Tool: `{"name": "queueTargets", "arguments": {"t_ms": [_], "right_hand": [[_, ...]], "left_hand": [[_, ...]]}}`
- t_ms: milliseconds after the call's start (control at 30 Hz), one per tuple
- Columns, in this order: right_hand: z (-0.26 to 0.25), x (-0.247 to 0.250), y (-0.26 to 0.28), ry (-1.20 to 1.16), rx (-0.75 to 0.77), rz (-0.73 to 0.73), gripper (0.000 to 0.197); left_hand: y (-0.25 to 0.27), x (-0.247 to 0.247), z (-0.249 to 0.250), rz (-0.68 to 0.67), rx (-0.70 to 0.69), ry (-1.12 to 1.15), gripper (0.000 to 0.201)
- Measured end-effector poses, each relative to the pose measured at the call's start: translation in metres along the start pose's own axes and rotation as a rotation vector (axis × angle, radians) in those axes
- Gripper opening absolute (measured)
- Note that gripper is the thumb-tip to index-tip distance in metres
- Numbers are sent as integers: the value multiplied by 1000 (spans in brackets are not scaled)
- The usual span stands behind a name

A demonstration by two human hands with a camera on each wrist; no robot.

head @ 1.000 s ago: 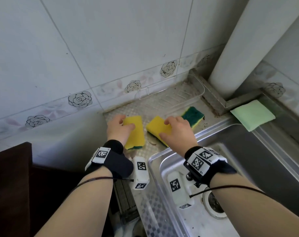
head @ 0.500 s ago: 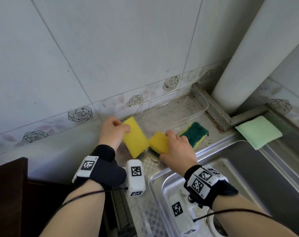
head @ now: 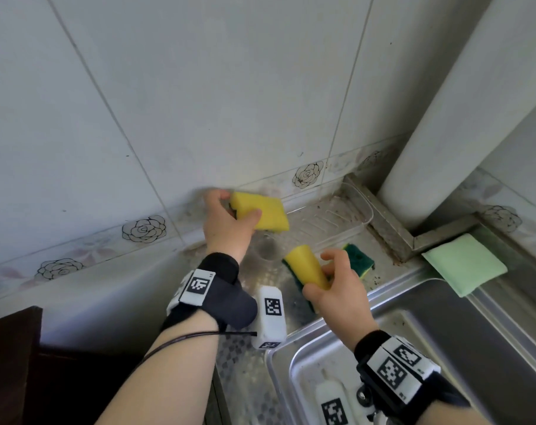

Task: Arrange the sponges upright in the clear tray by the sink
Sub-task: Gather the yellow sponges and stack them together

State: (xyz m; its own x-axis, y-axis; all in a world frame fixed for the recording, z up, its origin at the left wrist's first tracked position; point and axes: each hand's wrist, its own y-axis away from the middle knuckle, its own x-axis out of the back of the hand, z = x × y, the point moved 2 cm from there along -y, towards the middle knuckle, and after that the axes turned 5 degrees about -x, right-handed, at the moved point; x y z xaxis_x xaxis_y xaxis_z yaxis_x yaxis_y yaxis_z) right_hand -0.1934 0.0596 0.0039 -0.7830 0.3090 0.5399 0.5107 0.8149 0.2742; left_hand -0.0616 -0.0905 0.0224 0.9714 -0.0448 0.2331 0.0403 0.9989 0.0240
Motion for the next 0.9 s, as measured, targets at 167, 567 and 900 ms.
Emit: {"name": "queueTargets", "arguments": {"t_ms": [167, 567, 900], "right_hand": [[5, 16, -14, -124, 11, 61, 56], [-79, 5, -76, 30, 304, 7, 62], [-58, -45, -93, 398, 315, -124, 64]], "left_hand": [[4, -7, -20, -109, 4, -228, 54], [3, 2, -22, -110, 166, 52, 26], [4, 5, -26, -194, 145, 50, 31]]}}
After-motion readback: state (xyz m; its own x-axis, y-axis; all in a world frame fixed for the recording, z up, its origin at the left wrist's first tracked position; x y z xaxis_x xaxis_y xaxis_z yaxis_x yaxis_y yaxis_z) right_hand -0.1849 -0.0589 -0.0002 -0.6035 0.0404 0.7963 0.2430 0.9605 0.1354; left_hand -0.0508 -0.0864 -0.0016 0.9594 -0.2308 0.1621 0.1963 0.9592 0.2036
